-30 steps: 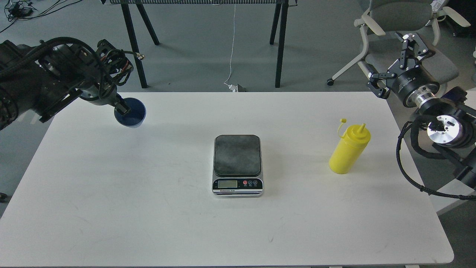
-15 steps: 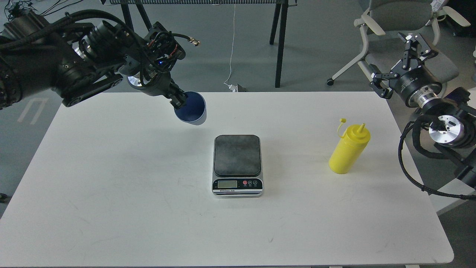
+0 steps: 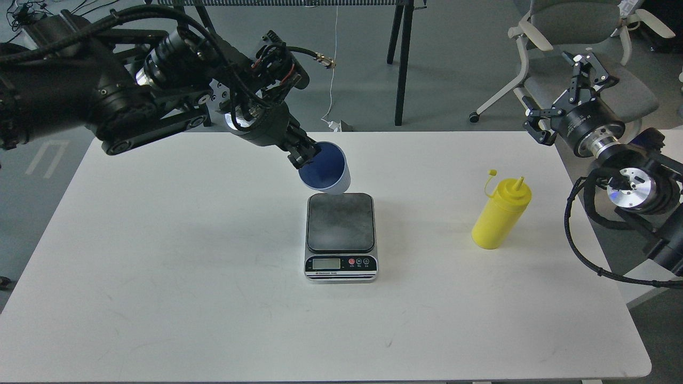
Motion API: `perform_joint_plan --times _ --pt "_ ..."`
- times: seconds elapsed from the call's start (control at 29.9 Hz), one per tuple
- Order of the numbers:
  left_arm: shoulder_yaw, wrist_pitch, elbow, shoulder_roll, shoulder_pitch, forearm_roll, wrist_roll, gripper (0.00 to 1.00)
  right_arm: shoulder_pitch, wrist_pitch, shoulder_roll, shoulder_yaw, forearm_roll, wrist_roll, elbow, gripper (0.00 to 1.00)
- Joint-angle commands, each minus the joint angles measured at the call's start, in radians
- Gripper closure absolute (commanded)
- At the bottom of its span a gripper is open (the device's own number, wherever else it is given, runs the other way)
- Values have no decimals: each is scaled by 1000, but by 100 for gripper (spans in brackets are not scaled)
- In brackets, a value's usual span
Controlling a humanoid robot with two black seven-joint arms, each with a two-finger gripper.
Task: Pour seasoning into cup on scale with both arms
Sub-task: 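Lower the blue cup onto the scale and open the left gripper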
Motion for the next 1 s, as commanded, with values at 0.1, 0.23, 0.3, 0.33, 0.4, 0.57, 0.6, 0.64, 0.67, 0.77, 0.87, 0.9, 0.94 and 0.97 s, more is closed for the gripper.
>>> perform_joint_plan --times 0.1,0.23,0.3,0.33,0.4,0.57,0.6,0.64,0.67,0.77,0.87,0.9,0.94,0.97 --pt "9 0 -2 -37 14 0 0 94 -2 -11 1 0 -4 0 0 1" --pt "9 0 0 -63 17 2 0 94 -3 -11 1 2 -4 0 0 1" --pt "11 0 8 -74 22 3 0 94 -2 -11 1 2 -4 0 0 1" --pt "11 0 11 -80 26 2 0 94 -3 -11 1 2 -4 0 0 1" --pt "11 0 11 -89 42 2 0 93 -3 -11 1 2 -4 0 0 1" --pt "11 0 12 -92 65 2 0 93 -3 -11 1 2 -4 0 0 1" --pt "12 0 14 -92 66 5 0 93 -3 -11 1 2 -4 0 -2 1" --pt "12 0 15 -92 66 8 0 93 -3 -11 1 2 -4 0 -3 1" --pt "12 0 17 -94 66 10 0 93 -3 -11 1 2 -4 0 -6 1" --pt "12 0 40 -100 72 11 0 92 -5 -11 2 2 -4 0 -14 1" --pt "14 0 87 -129 77 11 0 92 -5 -11 7 2 -4 0 -14 1" --pt "14 0 103 -137 83 11 0 92 -5 -11 7 2 -4 0 -14 1" --pt "14 0 110 -143 89 11 0 92 -4 -11 9 2 -4 0 -14 1" --pt "15 0 115 -146 92 13 0 92 -3 -11 7 3 -4 0 -14 1"
